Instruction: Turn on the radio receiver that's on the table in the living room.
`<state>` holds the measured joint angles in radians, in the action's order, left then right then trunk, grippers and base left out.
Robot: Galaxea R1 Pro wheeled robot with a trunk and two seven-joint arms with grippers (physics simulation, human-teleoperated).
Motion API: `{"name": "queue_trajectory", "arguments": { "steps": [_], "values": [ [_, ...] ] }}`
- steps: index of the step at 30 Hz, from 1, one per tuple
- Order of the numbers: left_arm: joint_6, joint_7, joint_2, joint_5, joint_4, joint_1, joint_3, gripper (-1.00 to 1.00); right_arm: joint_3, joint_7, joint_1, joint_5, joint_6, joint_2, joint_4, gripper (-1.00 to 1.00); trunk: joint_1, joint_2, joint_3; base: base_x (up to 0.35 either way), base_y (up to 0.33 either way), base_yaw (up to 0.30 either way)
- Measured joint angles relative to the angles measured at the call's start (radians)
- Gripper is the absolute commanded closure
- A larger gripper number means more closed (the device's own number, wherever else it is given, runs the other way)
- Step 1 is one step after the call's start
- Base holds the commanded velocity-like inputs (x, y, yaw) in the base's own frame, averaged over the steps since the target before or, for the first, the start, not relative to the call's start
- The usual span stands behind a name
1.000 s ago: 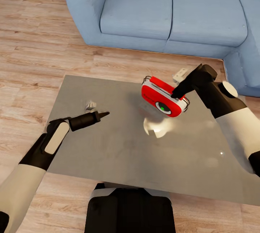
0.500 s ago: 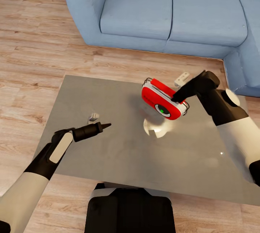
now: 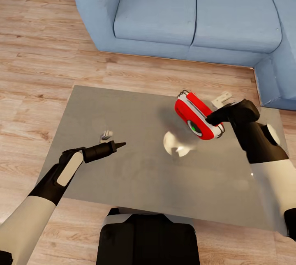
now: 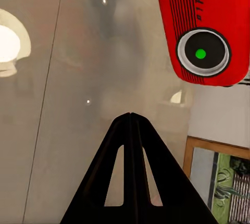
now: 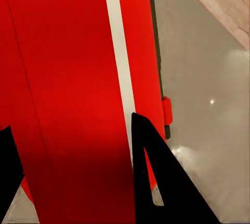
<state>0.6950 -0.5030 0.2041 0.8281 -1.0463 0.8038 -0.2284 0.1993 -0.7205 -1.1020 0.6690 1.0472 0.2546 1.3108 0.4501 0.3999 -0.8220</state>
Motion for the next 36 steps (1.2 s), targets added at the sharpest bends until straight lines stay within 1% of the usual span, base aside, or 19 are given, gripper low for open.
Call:
{"name": "queue_trajectory", "arguments": {
  "steps": [1,3,6,9,13,16,17,18,19,21,22,24,25,27,28,30,32,34,36],
  "values": [
    [0.000,0.000,0.000,0.000,0.000,0.000,0.000,1.00,-0.011,0.003,0.007,-0.003,0.000,-0.001,0.002,1.00,0.000,0.000,0.000,0.000,0.000,0.000],
    [0.000,0.000,0.000,-0.001,0.000,0.000,0.000,1.00,-0.024,0.006,0.014,0.018,-0.003,-0.002,-0.001,1.00,0.000,0.000,0.000,0.000,0.000,0.000],
    [0.000,0.000,0.000,0.001,0.001,0.000,0.000,1.00,-0.031,0.019,0.018,0.006,0.000,-0.004,-0.010,1.00,0.000,0.000,0.000,0.000,0.000,0.000],
    [0.000,0.000,0.000,0.001,0.002,0.000,0.000,1.00,-0.035,0.029,0.024,0.012,-0.001,-0.007,-0.013,1.00,0.000,0.000,0.000,0.000,0.000,0.000],
    [0.000,0.000,0.000,0.000,0.002,0.000,0.000,1.00,-0.038,0.037,0.028,0.005,0.000,-0.008,-0.013,1.00,0.000,0.000,0.000,0.000,0.000,0.000],
    [0.000,0.000,0.000,0.001,0.002,0.000,0.000,1.00,-0.058,0.057,0.040,0.009,0.000,-0.010,-0.013,1.00,0.000,0.000,0.000,0.000,0.000,0.000],
    [0.000,0.000,0.000,0.002,0.004,0.000,0.000,1.00,-0.073,0.072,0.050,0.005,0.000,-0.012,-0.014,1.00,0.000,0.000,0.000,0.000,0.000,0.000],
    [0.000,0.000,0.000,0.002,0.004,0.000,0.000,1.00,-0.078,0.077,0.052,0.014,-0.003,-0.015,-0.014,1.00,0.000,0.000,0.000,0.000,0.000,0.000],
    [0.000,0.000,0.000,0.002,0.005,0.000,0.000,1.00,-0.084,0.085,0.056,0.013,-0.003,-0.021,-0.015,1.00,0.000,0.000,0.000,0.000,0.000,0.000],
    [0.000,0.000,0.000,0.002,0.006,0.000,0.000,1.00,-0.090,0.095,0.059,-0.003,0.000,-0.029,-0.017,1.00,0.000,0.000,0.000,0.000,0.000,0.000],
    [0.000,-0.001,0.000,0.002,0.007,0.000,0.000,1.00,-0.096,0.105,0.062,-0.004,0.000,-0.035,-0.018,1.00,0.000,0.000,0.000,0.000,0.000,0.000],
    [-0.001,-0.001,0.000,0.001,0.009,0.000,0.000,1.00,-0.102,0.115,0.069,0.006,0.000,-0.038,-0.019,1.00,0.000,0.000,0.000,0.000,0.000,0.000],
    [-0.001,-0.001,0.000,0.001,0.012,0.000,0.000,1.00,-0.112,0.128,0.081,0.005,-0.002,-0.042,-0.019,1.00,0.000,0.000,0.000,0.000,0.000,0.000],
    [0.000,-0.002,0.000,0.000,0.015,0.000,0.000,1.00,-0.130,0.145,0.099,0.004,-0.026,-0.054,-0.019,1.00,0.000,0.000,0.000,0.000,0.000,0.000],
    [0.000,-0.002,0.000,-0.001,0.016,0.000,0.000,1.00,-0.151,0.165,0.114,0.000,-0.042,-0.070,-0.019,1.00,0.000,0.000,0.000,0.000,0.000,0.000],
    [-0.001,-0.002,0.000,-0.001,0.017,0.000,0.000,1.00,-0.173,0.192,0.126,-0.001,-0.061,-0.086,-0.019,1.00,0.000,0.000,0.000,0.000,0.000,0.000],
    [-0.001,-0.002,0.000,-0.001,0.018,0.000,0.000,1.00,-0.182,0.207,0.131,0.007,-0.075,-0.093,-0.019,1.00,0.000,0.000,0.000,0.000,0.000,0.000],
    [-0.001,-0.002,0.000,-0.001,0.018,0.000,0.000,1.00,-0.185,0.212,0.133,-0.001,-0.077,-0.096,-0.019,1.00,0.000,0.000,0.000,0.000,0.000,0.000],
    [-0.001,-0.002,0.000,-0.001,0.018,0.000,0.000,1.00,-0.188,0.215,0.134,0.000,-0.079,-0.097,-0.019,1.00,0.000,0.000,0.000,0.000,0.000,0.000]
  ]
}}
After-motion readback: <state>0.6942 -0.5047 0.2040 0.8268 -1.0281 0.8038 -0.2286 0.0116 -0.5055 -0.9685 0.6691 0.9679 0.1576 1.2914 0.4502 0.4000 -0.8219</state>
